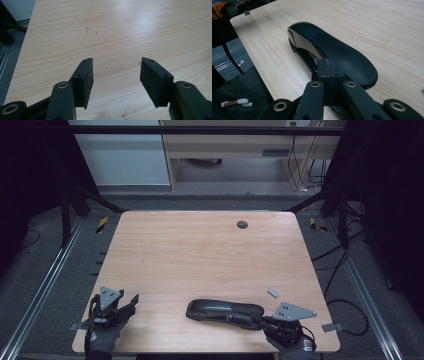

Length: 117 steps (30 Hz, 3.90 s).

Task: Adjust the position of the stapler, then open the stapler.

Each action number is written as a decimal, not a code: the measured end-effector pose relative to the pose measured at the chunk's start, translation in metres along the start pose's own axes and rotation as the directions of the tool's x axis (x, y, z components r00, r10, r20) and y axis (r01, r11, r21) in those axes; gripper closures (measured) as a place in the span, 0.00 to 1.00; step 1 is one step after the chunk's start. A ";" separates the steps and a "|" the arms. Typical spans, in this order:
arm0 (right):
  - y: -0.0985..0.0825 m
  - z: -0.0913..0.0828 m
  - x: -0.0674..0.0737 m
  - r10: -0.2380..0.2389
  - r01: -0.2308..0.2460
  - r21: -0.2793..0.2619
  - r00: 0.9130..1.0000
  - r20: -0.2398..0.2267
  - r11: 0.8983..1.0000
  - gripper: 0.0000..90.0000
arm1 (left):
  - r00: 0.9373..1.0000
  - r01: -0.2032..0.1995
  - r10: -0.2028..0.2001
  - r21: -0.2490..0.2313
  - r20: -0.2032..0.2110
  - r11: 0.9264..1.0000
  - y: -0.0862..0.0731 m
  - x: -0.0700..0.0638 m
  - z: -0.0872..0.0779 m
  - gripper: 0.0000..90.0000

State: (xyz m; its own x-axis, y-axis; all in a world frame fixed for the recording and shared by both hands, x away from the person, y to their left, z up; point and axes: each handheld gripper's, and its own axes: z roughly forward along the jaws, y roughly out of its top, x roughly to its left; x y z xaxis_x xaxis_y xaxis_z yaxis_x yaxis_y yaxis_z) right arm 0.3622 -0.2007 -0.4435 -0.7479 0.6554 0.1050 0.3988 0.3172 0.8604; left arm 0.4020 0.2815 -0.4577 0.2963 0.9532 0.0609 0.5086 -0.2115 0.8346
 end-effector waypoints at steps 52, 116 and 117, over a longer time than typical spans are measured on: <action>-0.012 -0.029 -0.071 0.144 -0.096 -0.158 0.934 0.326 0.983 0.63 | 0.983 -0.141 0.149 -0.077 0.103 0.987 0.022 -0.045 -0.008 0.42; -0.026 -0.017 -0.088 0.113 -0.093 -0.067 0.882 0.458 0.993 0.63 | 0.811 -0.507 0.545 -0.211 0.212 0.836 0.088 -0.193 -0.028 0.37; -0.026 -0.018 -0.088 0.115 -0.095 -0.067 0.883 0.455 0.993 0.63 | 0.806 -0.514 0.552 -0.210 0.214 0.832 0.088 -0.195 -0.028 0.37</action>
State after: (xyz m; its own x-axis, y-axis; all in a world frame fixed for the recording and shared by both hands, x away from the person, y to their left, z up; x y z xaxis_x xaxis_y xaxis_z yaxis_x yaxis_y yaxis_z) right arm 0.4082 -0.2787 -0.4666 -0.3731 0.9271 -0.0351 0.4316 0.2069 0.8780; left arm 0.3665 0.0831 -0.3811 0.6923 0.6055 0.3926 0.1012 -0.6201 0.7779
